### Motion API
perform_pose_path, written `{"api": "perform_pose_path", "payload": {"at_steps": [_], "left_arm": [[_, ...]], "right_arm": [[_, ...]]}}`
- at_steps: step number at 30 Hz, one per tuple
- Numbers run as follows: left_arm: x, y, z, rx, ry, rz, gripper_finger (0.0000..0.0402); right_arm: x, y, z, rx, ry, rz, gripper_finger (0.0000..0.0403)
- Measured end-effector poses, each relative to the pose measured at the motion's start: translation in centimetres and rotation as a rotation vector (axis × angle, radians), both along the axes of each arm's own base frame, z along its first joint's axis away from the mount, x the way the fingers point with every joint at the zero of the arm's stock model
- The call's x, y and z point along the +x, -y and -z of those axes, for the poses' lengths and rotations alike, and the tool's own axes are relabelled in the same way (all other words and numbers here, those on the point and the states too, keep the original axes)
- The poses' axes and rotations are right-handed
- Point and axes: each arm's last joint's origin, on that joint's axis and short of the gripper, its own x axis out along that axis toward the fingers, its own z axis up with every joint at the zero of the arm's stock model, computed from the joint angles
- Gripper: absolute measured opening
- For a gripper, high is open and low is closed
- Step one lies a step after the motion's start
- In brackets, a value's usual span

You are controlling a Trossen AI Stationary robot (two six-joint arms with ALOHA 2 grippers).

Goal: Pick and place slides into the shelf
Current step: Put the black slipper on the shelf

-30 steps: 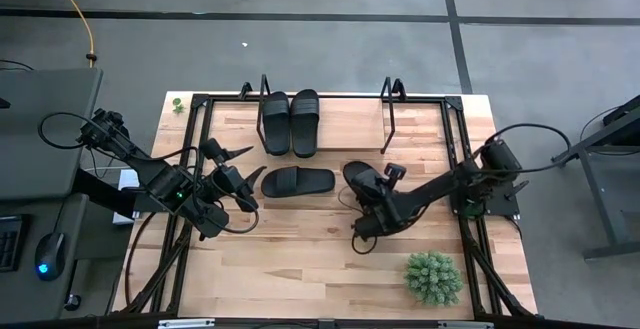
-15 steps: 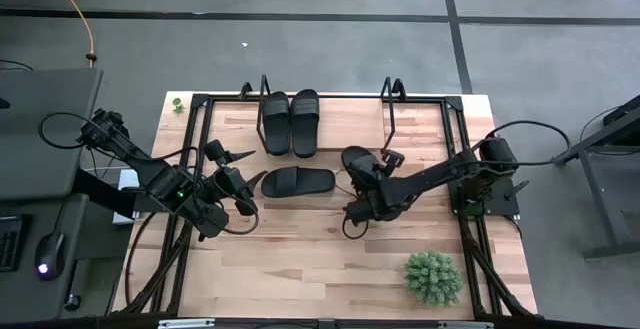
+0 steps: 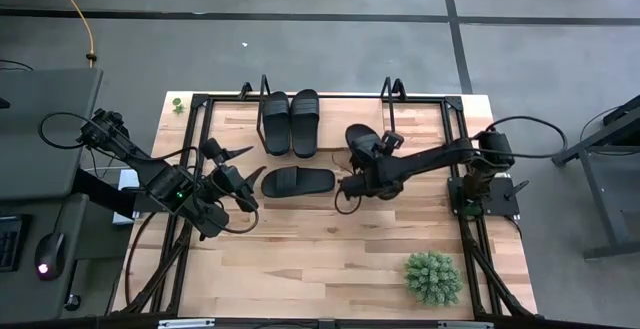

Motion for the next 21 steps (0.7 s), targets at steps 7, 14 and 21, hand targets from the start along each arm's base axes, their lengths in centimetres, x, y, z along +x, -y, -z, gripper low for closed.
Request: {"api": "perform_pose_path", "payload": {"at_steps": [7,14,21], "left_arm": [[0.0,-0.1,-0.2,0.038,0.029,-0.033,0.0246],[-0.1,-0.1,-0.3,0.073,0.049,-0.061,0.0246],[-0.1,-0.1,-0.3,0.092,0.061,-0.077,0.0246]], "right_arm": [[1.0,1.7,0.0,-0.037,0.000,-0.023,0.0000],[2.3,3.2,-0.1,-0.050,0.038,-0.054,0.0000],[3.4,5.3,-0.5,-0.060,0.109,-0.043,0.0000]]}}
